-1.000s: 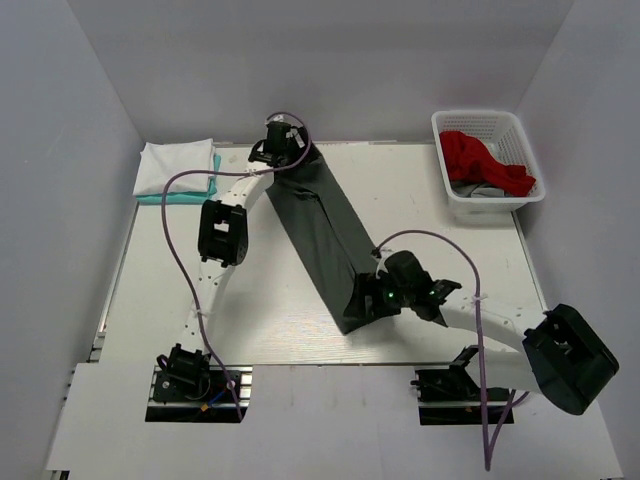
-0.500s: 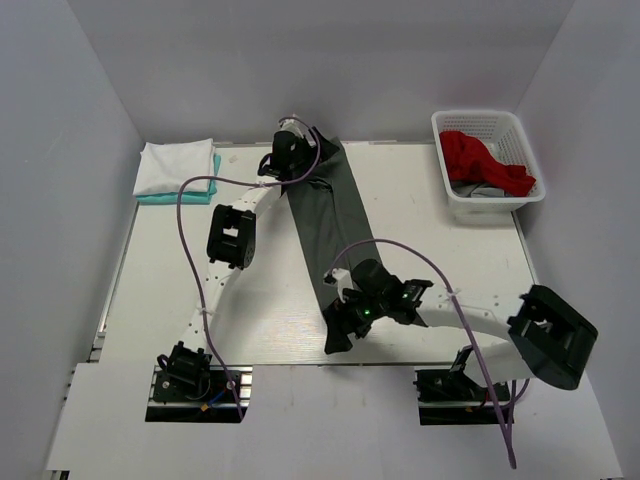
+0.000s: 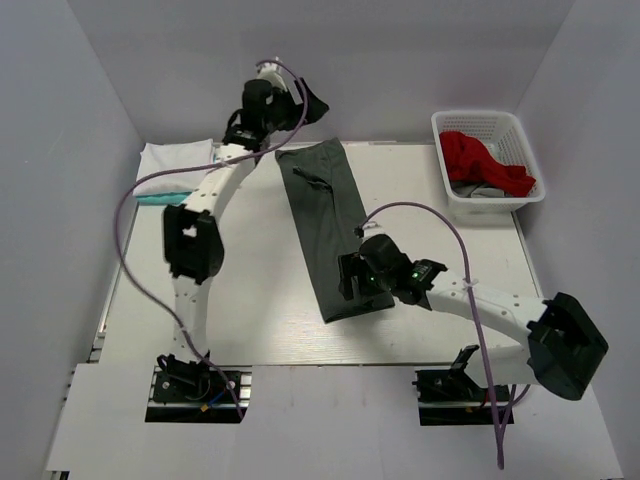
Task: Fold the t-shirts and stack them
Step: Rotate the tshirt 80 degrees
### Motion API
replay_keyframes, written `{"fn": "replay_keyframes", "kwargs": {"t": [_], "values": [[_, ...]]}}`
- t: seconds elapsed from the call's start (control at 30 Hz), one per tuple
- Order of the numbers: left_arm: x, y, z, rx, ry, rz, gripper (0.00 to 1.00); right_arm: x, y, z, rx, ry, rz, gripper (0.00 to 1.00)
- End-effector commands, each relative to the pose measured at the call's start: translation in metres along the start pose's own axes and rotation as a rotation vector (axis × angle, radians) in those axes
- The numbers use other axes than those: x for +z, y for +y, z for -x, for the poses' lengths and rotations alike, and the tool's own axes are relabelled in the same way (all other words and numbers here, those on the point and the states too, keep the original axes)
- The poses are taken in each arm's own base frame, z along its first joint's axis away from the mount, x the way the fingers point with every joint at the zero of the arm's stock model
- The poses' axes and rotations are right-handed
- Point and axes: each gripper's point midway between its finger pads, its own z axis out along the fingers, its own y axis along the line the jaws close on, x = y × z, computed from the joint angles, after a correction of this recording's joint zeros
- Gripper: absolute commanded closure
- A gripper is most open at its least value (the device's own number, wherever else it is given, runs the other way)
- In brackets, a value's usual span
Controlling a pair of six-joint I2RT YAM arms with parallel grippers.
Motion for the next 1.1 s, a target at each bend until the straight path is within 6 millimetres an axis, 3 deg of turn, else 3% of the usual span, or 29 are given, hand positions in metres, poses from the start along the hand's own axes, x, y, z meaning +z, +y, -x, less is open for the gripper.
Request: {"fn": "replay_keyframes", "kwargs": {"t": [0.0,0.03,0.07,0.1,0.13,0.17,0.2,0.23,0.33,0.47,0.6,0.67,0.83,0.93,0.97,1.07], "values": [[-0.075,-0.022,0.02,0.079,0.012,0.116,0.0,0.006,-0.031,-0.001,0.05,0.019,-0.157,0.1],[-0.089,-0.015,0.017,0.104,0.017,0.162,0.0,0.012,-0.031,-0.003,0.049,0.033,-0.148,0.1],[-0.116,-0.012,0.004,0.098,0.039,0.197,0.0,0.014,-0.031,-0.007,0.048,0.047,-0.139,0.1],[-0.13,-0.011,-0.008,0.069,0.063,0.203,0.0,0.016,-0.032,-0.008,0.043,0.055,-0.136,0.1],[-0.144,0.01,-0.049,0.023,0.138,0.249,0.0,0.023,-0.028,-0.012,0.033,0.079,-0.107,0.1],[-0.159,0.017,-0.058,-0.005,0.149,0.272,0.0,0.025,-0.024,-0.013,0.025,0.091,-0.092,0.1],[-0.182,0.01,-0.045,-0.017,0.077,0.289,0.0,0.027,-0.011,-0.014,0.027,0.104,-0.019,0.1],[-0.197,0.03,-0.081,-0.052,0.124,0.342,0.0,0.032,-0.008,-0.021,0.006,0.13,-0.001,0.1],[-0.229,0.035,-0.101,-0.073,0.108,0.378,0.0,0.032,0.009,-0.014,-0.004,0.113,0.086,0.1],[-0.254,0.042,-0.126,-0.097,0.184,0.432,0.0,0.024,0.014,-0.003,-0.006,0.047,0.119,0.1],[-0.272,0.059,-0.158,-0.119,0.268,0.502,0.0,0.025,0.015,-0.004,-0.01,0.047,0.12,0.1],[-0.277,0.063,-0.167,-0.124,0.295,0.52,0.0,0.026,0.022,-0.009,-0.002,0.072,0.163,0.1],[-0.286,0.078,-0.18,-0.13,0.339,0.603,0.0,0.038,0.017,-0.029,0.028,0.14,0.142,0.1],[-0.288,0.082,-0.192,-0.131,0.389,0.615,0.0,0.043,0.001,-0.043,0.042,0.192,0.063,0.1],[-0.288,0.082,-0.192,-0.131,0.389,0.615,0.0,0.045,-0.018,-0.045,0.039,0.184,-0.039,0.1],[-0.293,0.082,-0.201,-0.134,0.429,0.61,0.0,0.039,-0.04,-0.056,0.051,0.206,-0.149,0.1]]}}
